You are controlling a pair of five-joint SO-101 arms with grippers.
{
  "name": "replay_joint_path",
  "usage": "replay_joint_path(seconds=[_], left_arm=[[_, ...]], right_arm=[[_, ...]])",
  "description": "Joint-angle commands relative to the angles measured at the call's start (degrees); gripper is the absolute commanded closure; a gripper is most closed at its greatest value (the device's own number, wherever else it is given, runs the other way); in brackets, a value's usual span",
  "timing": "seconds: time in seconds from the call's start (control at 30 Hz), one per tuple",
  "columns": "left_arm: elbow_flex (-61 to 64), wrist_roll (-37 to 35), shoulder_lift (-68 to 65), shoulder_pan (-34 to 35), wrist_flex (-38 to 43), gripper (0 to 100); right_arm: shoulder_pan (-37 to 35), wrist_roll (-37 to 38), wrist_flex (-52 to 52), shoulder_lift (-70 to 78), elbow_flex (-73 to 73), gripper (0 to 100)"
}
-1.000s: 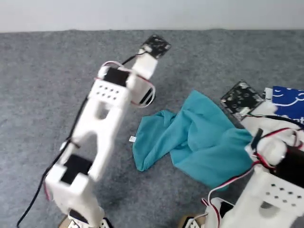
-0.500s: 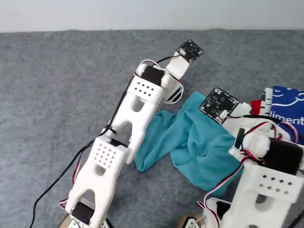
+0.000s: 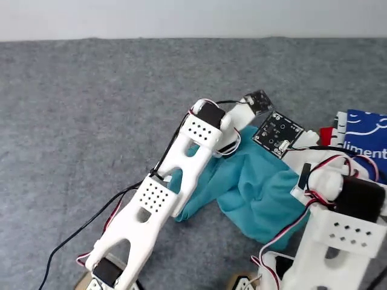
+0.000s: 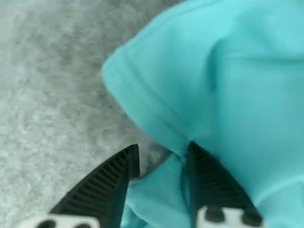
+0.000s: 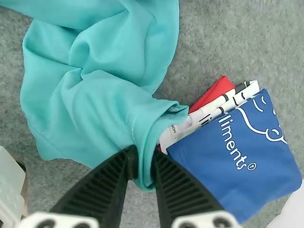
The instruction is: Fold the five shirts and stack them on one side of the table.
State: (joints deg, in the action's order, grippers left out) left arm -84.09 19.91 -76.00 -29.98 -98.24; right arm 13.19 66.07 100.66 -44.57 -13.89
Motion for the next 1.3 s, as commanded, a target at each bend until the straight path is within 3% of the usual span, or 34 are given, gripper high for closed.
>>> replay_joint_path(seconds=[0.0,0.13,0.43,0.63,0.8,1.0,1.27], left_arm=[[-0.57,1.58,2.46,0.0,-2.46,92],[7.08,2.99,7.38,-0.53,-2.55,96],[49.1,5.98,29.36,-2.73,-2.37,96],[65.01,6.15,42.02,-3.34,-2.2,98],[69.23,2.46,51.52,-2.2,-2.2,96],[69.14,-3.6,59.69,1.58,-1.49,80],[69.14,-5.36,57.67,7.65,11.96,79]], right_arm=[[-0.22,0.26,2.07,-0.66,0.44,98.9],[-0.13,0.26,2.07,-0.66,0.53,98.9],[-0.04,0.26,2.07,-0.75,0.62,98.9],[-0.04,0.26,2.07,-0.75,0.53,98.9],[-0.13,0.18,2.07,-0.75,0.35,98.9],[-0.13,0.18,2.07,-0.75,0.35,98.9],[-0.48,-1.67,1.89,-0.66,0.35,98.9]])
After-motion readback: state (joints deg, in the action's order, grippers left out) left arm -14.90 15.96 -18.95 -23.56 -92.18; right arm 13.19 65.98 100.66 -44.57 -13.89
